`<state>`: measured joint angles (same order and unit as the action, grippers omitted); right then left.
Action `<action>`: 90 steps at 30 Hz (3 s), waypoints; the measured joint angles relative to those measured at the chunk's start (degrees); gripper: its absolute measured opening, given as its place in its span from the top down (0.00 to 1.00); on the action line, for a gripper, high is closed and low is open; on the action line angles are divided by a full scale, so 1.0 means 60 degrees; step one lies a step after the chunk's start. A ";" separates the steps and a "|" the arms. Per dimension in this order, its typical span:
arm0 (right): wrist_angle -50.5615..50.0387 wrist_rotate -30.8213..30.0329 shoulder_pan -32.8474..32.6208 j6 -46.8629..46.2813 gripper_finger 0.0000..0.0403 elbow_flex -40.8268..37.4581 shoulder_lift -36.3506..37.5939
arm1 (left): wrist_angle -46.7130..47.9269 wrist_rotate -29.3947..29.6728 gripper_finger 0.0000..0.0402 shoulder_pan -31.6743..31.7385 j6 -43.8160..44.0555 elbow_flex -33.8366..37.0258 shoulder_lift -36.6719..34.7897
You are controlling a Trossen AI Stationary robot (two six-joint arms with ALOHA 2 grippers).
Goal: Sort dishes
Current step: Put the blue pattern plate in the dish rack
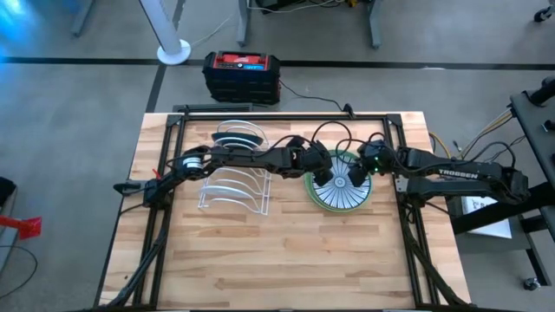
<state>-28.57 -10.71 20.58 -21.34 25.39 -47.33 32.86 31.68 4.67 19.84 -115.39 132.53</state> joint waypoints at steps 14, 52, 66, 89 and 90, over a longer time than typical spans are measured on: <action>-0.0445 0.1604 -0.0326 -0.0896 0.60 -0.0230 -0.0291 | 0.0031 -0.1510 1.00 0.0004 0.0098 0.0000 0.0000; 0.1496 0.1520 -0.1180 -0.1209 1.00 -0.0559 -0.2960 | 0.1683 -0.2615 1.00 0.0196 0.2504 0.0284 0.0022; 0.2286 0.1517 -0.1180 -0.1362 1.00 -0.0875 -0.3078 | 0.1677 -0.2588 0.85 0.0314 0.3002 0.0284 0.0015; 0.2431 0.1531 -0.1180 -0.1373 1.00 -0.0893 -0.3092 | 0.1864 -0.2397 0.61 0.0321 0.3067 0.0405 0.0066; 0.2435 0.1531 -0.1180 -0.1373 1.00 -0.0896 -0.3092 | 0.1851 -0.2436 0.61 0.0321 0.3067 0.0422 0.0069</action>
<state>-13.96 -1.52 13.50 -29.58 20.01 -65.89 43.97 17.06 6.59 38.24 -112.86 132.94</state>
